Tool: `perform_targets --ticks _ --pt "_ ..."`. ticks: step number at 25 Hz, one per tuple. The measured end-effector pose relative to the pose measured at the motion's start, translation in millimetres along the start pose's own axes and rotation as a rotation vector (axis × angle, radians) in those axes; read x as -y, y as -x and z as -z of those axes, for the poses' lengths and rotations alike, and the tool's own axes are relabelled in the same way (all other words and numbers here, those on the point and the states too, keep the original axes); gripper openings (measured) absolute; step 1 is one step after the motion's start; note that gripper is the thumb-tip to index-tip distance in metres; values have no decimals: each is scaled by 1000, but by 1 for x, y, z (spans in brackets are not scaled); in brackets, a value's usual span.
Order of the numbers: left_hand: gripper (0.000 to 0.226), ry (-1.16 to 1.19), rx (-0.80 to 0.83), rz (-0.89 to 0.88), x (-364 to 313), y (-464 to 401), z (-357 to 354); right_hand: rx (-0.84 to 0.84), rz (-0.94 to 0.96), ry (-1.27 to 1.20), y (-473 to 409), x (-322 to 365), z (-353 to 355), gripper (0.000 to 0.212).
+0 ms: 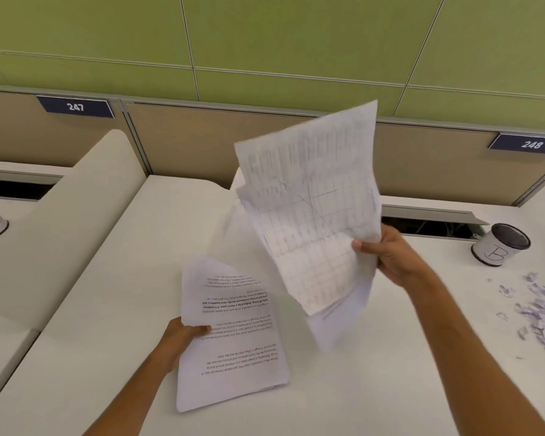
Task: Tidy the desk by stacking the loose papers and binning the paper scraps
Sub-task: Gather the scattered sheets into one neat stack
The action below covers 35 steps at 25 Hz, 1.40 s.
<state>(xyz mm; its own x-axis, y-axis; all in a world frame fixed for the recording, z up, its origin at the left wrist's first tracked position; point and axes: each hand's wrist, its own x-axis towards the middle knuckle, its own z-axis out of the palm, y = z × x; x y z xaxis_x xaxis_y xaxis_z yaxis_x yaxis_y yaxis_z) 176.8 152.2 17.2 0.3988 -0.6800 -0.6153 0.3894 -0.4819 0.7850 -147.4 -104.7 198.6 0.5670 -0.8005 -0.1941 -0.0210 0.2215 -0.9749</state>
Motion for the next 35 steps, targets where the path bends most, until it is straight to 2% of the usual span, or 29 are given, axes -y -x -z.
perform_targets --ticks 3,8,12,17,19,22,26,29,32,35 --pt "36 6 -62 -7 -3 6 -5 -83 -165 -2 -7 -65 -31 40" --pt "64 -96 -110 88 -4 4 -3 -141 -458 -25 15 -153 -76 38" --pt "42 -65 -130 53 -2 3 -3 -161 -549 51 32 -176 -101 34" --pt "32 -39 -126 43 1 1 -2 -182 -466 657 29 -159 -90 27" --pt "28 -35 -130 43 1 1 -2 -154 -392 591 24 -143 -79 24" --pt "24 -30 -125 43 1 0 -2 -23 -297 386 16 -122 -71 26" --pt "24 -29 -102 68 1 -1 2 48 -332 229 -7 -132 -70 31" --pt "28 -11 -57 99 -2 -2 4 53 -371 301 -19 -148 -86 35" --pt "31 71 2 135 -7 -5 6 6 -326 522 -29 -160 -107 48" --pt "38 117 -13 118 -8 -10 3 76 -300 670 -32 -173 -127 57"
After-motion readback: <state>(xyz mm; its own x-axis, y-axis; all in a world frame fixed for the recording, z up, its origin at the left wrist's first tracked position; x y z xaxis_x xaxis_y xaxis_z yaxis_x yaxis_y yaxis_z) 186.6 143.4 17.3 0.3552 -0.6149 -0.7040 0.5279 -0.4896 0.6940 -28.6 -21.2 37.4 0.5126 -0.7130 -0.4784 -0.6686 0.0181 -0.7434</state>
